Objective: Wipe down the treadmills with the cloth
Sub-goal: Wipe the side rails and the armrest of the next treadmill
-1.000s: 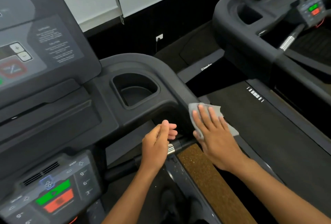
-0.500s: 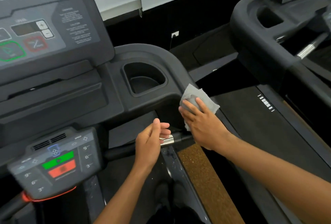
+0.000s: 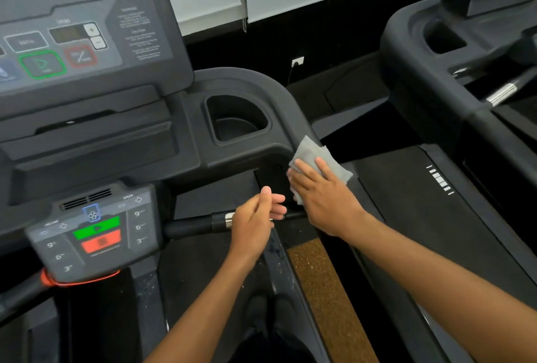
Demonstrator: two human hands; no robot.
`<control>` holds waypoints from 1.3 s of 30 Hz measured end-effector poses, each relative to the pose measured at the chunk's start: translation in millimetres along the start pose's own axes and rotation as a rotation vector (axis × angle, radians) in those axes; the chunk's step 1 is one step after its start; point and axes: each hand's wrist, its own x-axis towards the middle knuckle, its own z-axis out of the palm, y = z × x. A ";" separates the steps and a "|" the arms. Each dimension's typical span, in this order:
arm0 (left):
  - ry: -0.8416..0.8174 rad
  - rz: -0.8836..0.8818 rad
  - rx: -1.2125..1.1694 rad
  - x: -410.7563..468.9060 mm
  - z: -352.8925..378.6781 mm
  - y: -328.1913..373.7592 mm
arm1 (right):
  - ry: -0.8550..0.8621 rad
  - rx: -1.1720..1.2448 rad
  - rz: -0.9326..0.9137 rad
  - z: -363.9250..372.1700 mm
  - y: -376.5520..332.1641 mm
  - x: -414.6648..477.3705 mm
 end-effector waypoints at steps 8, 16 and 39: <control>0.063 -0.048 -0.073 -10.4 -5.6 4.7 | -0.295 0.175 -0.065 -45.8 -29.1 -34.4; -0.232 0.000 -0.337 -54.2 -58.9 2.2 | -0.189 1.374 -0.025 -80.4 -48.6 -23.3; 0.439 0.019 0.160 113.1 -379.0 45.7 | -0.100 1.583 0.209 -192.4 -208.2 270.6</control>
